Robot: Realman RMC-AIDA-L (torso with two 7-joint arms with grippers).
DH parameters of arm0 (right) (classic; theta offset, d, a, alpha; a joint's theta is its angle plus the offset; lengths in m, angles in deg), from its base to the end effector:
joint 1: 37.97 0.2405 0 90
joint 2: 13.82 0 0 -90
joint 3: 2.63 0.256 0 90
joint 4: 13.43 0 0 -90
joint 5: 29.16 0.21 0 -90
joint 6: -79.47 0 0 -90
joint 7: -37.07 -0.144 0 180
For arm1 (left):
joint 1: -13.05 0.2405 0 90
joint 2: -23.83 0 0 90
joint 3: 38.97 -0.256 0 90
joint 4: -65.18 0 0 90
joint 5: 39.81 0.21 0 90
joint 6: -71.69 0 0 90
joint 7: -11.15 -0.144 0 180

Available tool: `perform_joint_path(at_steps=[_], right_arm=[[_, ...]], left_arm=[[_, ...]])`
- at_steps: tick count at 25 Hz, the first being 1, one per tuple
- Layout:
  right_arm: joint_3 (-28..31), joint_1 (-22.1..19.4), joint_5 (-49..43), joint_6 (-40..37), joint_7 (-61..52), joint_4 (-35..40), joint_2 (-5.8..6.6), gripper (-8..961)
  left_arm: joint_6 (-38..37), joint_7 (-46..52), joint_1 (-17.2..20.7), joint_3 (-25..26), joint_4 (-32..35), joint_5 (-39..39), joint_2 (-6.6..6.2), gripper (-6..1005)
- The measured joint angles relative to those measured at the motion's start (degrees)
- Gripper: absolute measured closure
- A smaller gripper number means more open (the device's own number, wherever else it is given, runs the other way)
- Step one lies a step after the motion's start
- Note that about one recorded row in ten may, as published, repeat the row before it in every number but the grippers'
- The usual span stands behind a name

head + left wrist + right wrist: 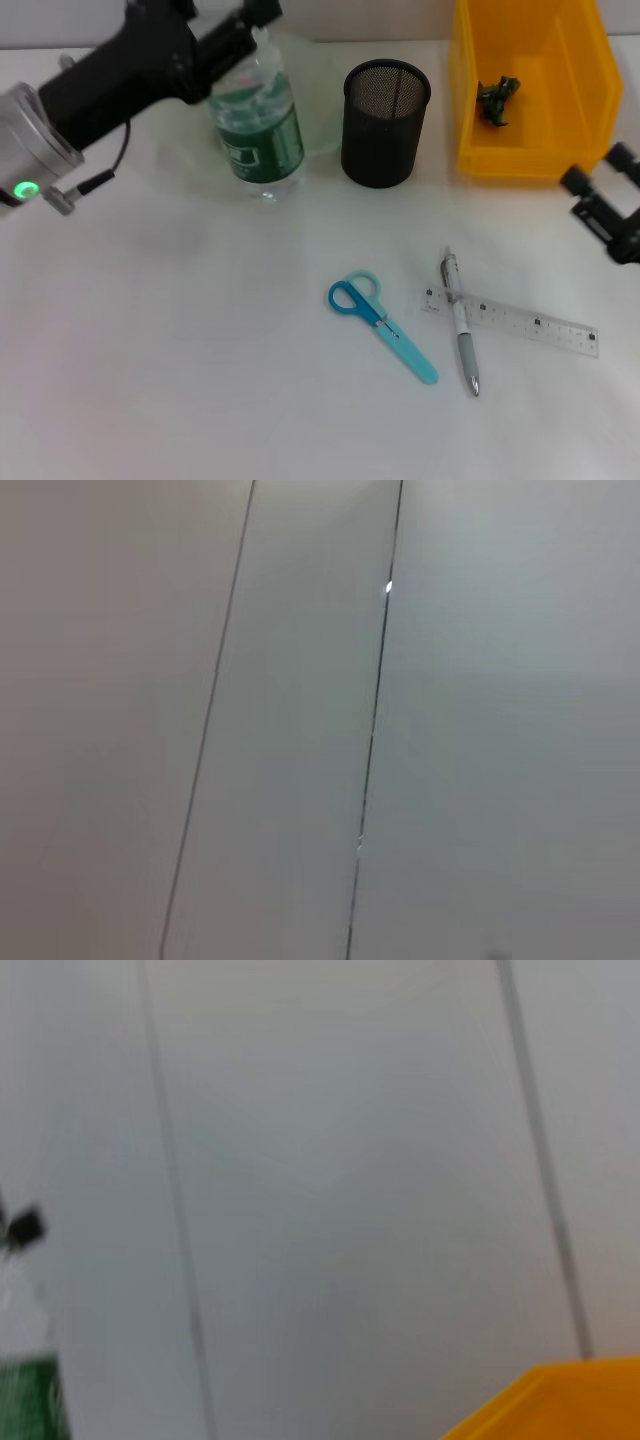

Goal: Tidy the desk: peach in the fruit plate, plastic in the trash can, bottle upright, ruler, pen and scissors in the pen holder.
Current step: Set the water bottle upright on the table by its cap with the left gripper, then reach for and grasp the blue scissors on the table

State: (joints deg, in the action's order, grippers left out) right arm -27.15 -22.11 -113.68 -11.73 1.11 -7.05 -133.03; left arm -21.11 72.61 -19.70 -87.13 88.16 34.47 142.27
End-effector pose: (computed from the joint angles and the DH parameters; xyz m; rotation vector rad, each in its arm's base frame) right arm 0.3343 0.2463 -0.0069 -1.9006 0.5732 1.0418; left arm -0.2093 0.3464 0.0137 -2.3255 -0.3519 -1.3843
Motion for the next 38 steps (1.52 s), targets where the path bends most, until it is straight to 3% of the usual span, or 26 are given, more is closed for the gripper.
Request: perform_joint_path(at_steps=[12, 27, 35, 38], right_arm=[[4.18, -0.5, 0.07, -2.49, -0.06, -0.34, -0.06, 270], [4.25, 0.73, 0.07, -2.64, -0.87, -0.5, -0.12, 270], [4.05, 1.12, 0.07, -2.7, -0.95, -0.61, -0.15, 269], [4.23, 1.26, 0.07, -3.27, -2.45, 0.06, -0.08, 269]], left_arm=[[11.09, -13.17, 0.63, -0.96, -8.53, 1.35, 0.18, 556], [10.73, -18.23, 2.84, 0.24, -11.71, -1.24, 0.58, 556], [5.97, -17.81, 4.02, 0.27, -11.73, -5.11, 0.43, 208], [-4.73, -15.4, 8.1, 0.26, -10.4, -10.15, -0.12, 160]])
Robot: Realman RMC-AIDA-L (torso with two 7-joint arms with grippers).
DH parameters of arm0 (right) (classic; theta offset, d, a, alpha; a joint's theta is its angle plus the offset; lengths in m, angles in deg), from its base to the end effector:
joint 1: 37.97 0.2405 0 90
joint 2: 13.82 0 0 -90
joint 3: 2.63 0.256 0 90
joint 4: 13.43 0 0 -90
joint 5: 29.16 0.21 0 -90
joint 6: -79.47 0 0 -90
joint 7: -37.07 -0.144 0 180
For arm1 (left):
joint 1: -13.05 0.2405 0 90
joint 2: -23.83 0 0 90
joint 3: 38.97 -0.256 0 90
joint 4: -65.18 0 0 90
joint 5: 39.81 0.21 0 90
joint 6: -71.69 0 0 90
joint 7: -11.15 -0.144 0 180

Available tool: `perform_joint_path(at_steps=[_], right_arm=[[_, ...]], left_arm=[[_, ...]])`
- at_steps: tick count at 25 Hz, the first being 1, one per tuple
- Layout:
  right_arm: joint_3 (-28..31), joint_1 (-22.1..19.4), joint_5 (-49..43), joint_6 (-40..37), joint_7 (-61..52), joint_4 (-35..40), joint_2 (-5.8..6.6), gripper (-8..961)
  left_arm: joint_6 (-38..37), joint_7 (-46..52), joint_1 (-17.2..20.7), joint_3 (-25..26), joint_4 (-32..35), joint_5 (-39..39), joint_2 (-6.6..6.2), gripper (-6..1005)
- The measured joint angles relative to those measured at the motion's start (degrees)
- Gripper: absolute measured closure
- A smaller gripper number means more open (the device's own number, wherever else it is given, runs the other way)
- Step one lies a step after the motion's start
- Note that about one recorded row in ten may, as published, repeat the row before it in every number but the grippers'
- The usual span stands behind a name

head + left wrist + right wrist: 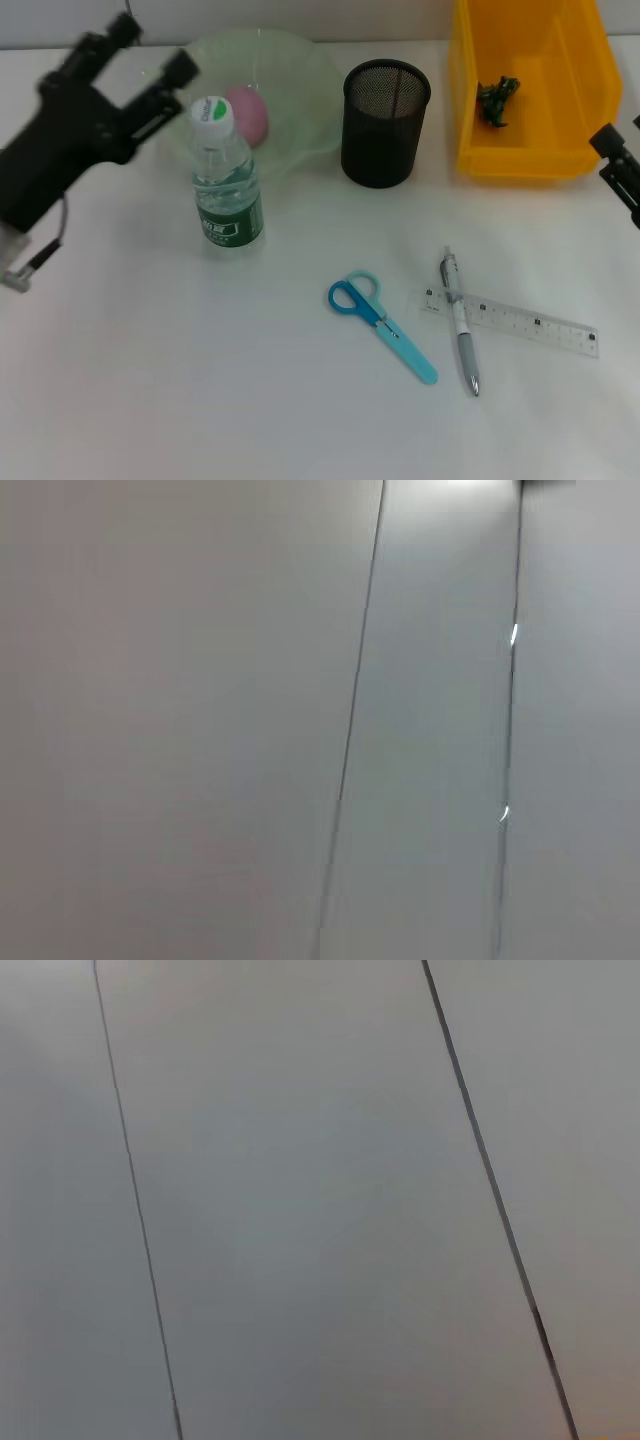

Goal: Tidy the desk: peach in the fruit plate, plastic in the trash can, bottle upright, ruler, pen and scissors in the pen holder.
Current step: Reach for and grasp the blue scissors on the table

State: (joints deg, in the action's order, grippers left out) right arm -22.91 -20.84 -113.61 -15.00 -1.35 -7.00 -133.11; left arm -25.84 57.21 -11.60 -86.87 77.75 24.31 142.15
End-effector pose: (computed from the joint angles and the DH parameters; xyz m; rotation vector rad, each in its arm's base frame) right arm 0.3262 0.2539 0.0057 -1.8274 0.5571 1.1418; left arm -0.2641 0.2996 0.0135 -2.0371 -0.3682 -1.3709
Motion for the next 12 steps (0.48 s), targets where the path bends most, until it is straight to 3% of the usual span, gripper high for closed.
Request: perform_joint_path(at_steps=[2, 6, 10, 12], right_arm=[[-0.31, 0.07, -0.31, -0.31, -3.54, 2.57, 0.05, 269], [-3.36, 0.26, -4.06, -0.63, -16.26, 13.49, 0.18, 269], [-10.52, 0.51, -13.18, -3.96, -36.98, 33.25, 0.22, 269], [-14.26, 0.93, -18.22, -7.69, -48.57, 44.2, 0.26, 270]], left_arm=[[-2.13, 1.57, 0.91, -0.05, 0.88, -0.33, -0.26, 149], [-8.64, 8.26, 5.32, -2.49, 5.24, 4.12, -2.95, 139], [-10.36, 8.7, 7.58, -3.89, 5.85, 15.17, -5.98, 139], [-10.29, 8.6, 7.77, -3.82, 5.87, 16.76, -6.1, 139]])
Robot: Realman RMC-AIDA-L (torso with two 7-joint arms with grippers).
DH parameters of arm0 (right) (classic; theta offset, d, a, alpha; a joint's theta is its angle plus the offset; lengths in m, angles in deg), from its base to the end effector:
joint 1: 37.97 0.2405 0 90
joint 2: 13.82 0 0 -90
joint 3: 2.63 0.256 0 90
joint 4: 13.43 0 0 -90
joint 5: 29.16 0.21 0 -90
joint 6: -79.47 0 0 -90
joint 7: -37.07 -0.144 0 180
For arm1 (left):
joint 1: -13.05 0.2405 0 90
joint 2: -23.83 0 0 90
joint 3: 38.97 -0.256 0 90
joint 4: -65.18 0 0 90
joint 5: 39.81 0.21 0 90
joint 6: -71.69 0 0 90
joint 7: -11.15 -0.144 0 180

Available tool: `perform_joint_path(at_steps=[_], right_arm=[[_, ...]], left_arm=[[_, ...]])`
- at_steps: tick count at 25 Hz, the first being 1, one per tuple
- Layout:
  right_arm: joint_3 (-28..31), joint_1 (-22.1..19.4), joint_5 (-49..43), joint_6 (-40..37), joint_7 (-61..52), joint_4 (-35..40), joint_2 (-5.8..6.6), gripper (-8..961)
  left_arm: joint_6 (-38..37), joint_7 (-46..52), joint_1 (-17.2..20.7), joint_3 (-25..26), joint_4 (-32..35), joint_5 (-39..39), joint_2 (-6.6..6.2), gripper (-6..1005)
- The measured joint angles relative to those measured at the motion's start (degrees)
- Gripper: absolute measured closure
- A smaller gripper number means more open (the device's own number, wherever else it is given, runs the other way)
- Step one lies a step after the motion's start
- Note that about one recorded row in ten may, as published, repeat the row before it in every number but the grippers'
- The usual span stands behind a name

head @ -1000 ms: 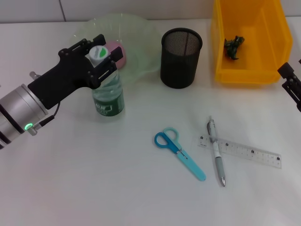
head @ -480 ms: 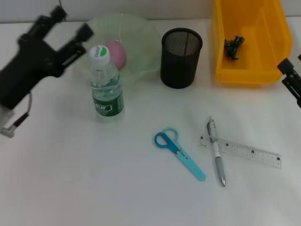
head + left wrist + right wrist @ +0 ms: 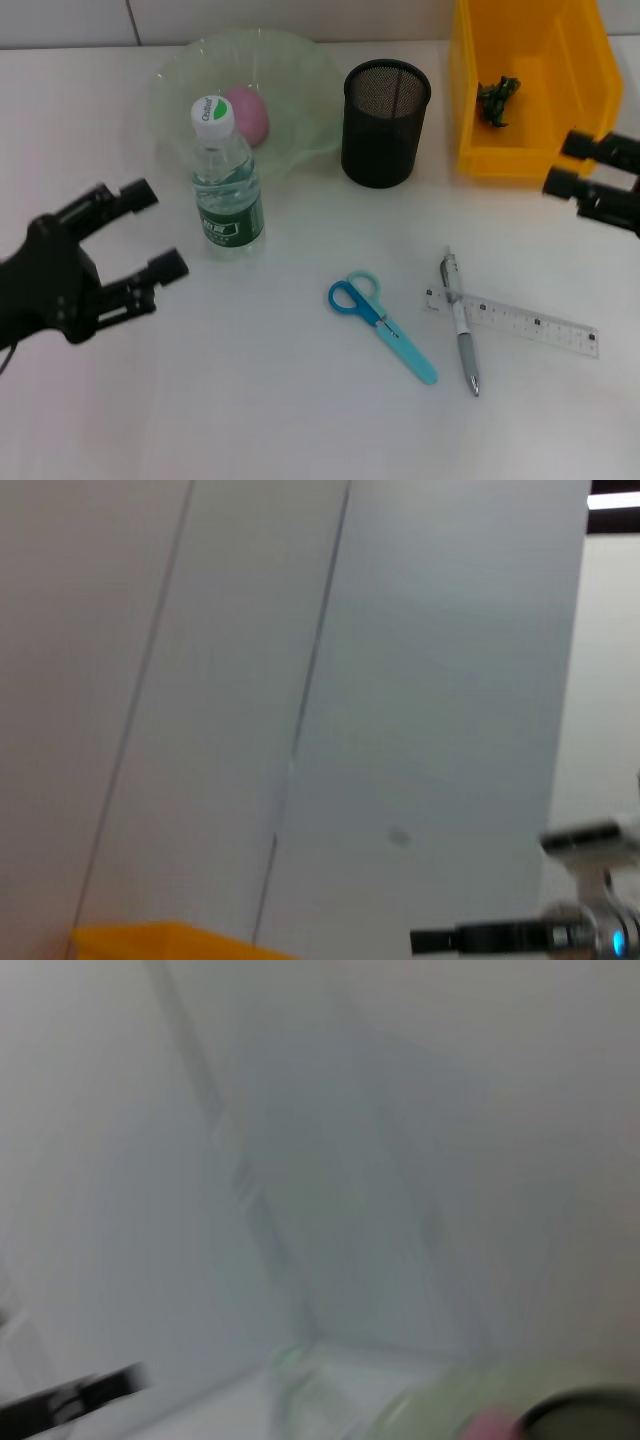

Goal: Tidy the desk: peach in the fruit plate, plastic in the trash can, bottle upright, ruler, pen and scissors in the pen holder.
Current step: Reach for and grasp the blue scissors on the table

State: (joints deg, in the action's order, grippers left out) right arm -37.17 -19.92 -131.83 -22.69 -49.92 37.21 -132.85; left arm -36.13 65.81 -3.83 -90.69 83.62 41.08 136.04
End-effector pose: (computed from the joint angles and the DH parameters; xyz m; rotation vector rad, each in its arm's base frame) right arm 0.2808 0.2817 0.0673 -2.5243 0.6937 0.9751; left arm -0.2971 0.2377 0.0304 -2.4518 -0.4187 -1.2956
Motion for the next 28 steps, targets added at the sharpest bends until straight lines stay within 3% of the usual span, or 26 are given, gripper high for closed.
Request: perform_joint_path(at_steps=[7, 12, 17, 21, 28], right_arm=[[-19.02, 2.09, -12.96, -8.86, -36.25, 34.3, -0.24, 272], [-34.46, 6.12, -25.43, -9.21, -58.65, 48.88, -0.24, 273], [-49.68, 11.98, -37.77, -8.91, -71.39, 51.08, -0.27, 274], [-59.67, 13.69, -44.52, -5.59, -77.99, 50.57, -0.55, 274], [-64.48, 15.29, -43.83, -0.21, -82.03, 45.06, -0.78, 282]], left_arm=[[3.53, -0.38, 0.68, -0.13, 0.05, 3.12, 0.24, 139], [5.85, 0.03, -0.12, -0.34, 0.09, 3.71, 0.47, 139], [6.97, 0.08, -0.25, -0.01, 0.02, 3.76, 0.55, 139], [8.18, -0.08, -0.24, 0.09, -0.28, 3.78, 0.59, 139], [8.75, -0.28, 0.2, 0.13, 0.02, 3.78, 1.27, 139]])
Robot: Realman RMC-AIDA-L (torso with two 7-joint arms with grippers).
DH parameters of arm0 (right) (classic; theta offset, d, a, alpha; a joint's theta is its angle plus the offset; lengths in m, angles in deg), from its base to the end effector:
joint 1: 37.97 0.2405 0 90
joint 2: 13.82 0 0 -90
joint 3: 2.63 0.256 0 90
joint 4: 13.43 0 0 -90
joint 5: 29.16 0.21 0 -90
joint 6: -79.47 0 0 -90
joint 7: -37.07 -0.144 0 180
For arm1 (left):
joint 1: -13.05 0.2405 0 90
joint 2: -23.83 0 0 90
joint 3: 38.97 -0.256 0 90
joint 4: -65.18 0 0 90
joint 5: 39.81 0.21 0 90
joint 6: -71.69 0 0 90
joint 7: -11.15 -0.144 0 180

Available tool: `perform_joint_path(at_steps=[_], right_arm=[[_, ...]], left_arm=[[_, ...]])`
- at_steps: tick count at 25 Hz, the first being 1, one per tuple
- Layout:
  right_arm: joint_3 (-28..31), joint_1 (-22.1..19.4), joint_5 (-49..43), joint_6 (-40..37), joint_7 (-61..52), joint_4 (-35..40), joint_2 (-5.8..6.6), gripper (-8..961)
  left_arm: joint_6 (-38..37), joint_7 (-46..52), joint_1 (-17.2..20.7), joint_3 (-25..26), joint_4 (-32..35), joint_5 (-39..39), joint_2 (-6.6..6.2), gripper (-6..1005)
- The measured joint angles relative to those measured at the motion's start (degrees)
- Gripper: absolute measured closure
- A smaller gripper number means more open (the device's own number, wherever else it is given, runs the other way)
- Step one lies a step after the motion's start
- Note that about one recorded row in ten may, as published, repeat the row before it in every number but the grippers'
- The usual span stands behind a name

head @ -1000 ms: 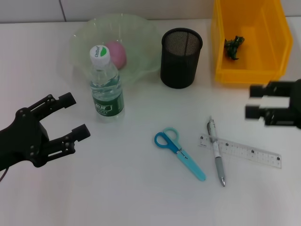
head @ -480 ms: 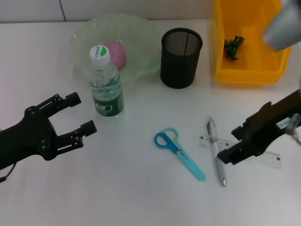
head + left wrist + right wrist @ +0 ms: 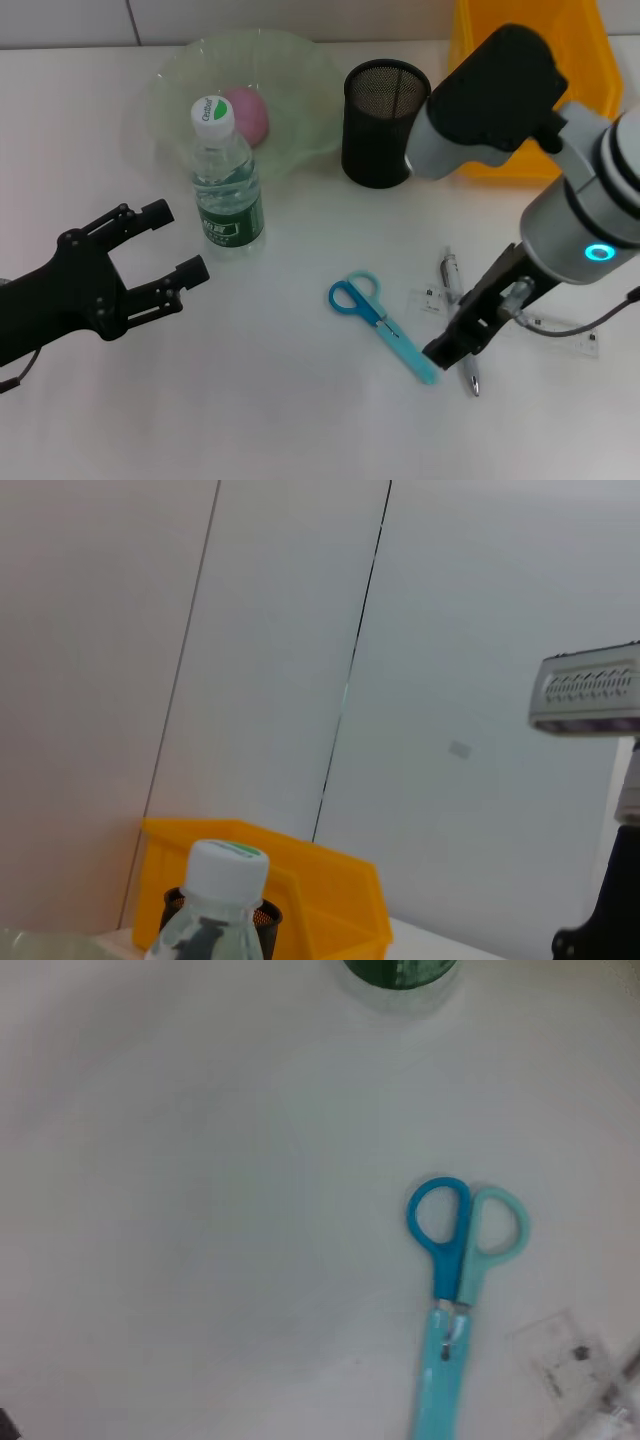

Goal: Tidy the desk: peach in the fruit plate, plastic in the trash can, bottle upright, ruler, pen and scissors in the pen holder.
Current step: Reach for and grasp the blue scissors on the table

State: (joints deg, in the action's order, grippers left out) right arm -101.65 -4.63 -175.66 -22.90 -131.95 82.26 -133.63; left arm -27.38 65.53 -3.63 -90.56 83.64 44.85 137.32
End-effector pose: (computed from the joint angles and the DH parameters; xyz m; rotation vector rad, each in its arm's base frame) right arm 0.1167 0.2867 -0.0283 -2.6576 0.9138 -0.6900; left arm -0.3106 0.2437 0.0085 -2.4707 -0.5274 -1.1152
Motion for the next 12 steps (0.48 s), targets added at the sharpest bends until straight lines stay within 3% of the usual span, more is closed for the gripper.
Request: perform_joint_path(at_steps=[12], right_arm=[[-4.76, 3.55, 3.59, 10.85, -0.23, -16.1, -0.08, 324]], left_arm=[[0.21, -1.37, 0.8, 0.0, -0.42, -0.04, 0.59, 139]])
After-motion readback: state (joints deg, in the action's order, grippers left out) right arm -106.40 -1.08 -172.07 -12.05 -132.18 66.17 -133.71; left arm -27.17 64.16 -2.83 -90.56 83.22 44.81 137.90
